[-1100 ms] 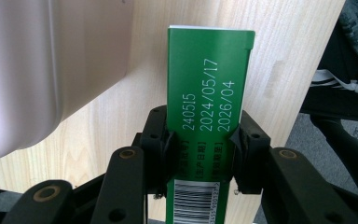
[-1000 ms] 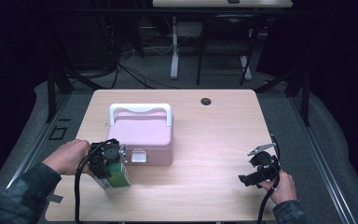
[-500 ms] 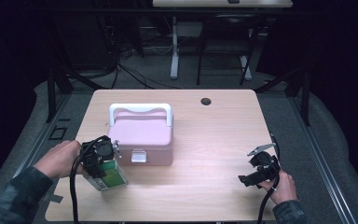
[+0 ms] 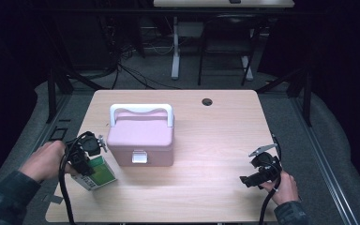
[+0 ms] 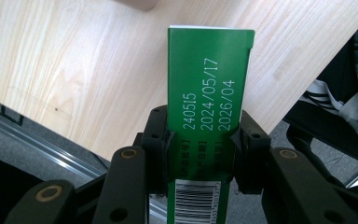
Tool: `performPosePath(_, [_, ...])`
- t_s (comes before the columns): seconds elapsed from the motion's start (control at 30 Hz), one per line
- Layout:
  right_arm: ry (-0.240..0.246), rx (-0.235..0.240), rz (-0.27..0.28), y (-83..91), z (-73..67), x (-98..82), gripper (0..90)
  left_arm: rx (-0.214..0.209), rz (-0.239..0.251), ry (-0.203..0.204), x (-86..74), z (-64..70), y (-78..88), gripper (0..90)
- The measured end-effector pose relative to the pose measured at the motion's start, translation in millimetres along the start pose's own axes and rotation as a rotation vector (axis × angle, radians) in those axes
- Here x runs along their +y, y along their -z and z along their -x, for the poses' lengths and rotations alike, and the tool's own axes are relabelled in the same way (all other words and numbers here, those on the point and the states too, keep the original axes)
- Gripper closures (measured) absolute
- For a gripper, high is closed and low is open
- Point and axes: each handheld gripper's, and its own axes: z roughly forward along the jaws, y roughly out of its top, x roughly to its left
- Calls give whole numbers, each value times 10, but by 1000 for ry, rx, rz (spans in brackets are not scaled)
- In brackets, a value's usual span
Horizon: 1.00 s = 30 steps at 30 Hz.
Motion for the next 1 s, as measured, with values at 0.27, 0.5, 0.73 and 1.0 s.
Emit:
performPosePath(0.27, [-4,1,2,2,2,-1,13,11,7,94,-142,-143,40,639])
performPosePath(0.5, [-8,5,-2,2,3,-2,14,15,15,171,-209,-289,48,641])
performPosePath(0.73, [-8,4,-2,3,7,-4,14,29,17,225,-221,-471,64,641])
performPosePath(1.0, [-6,1,-3,1,11,-5,14,38,20,268,-169,-674,68,641])
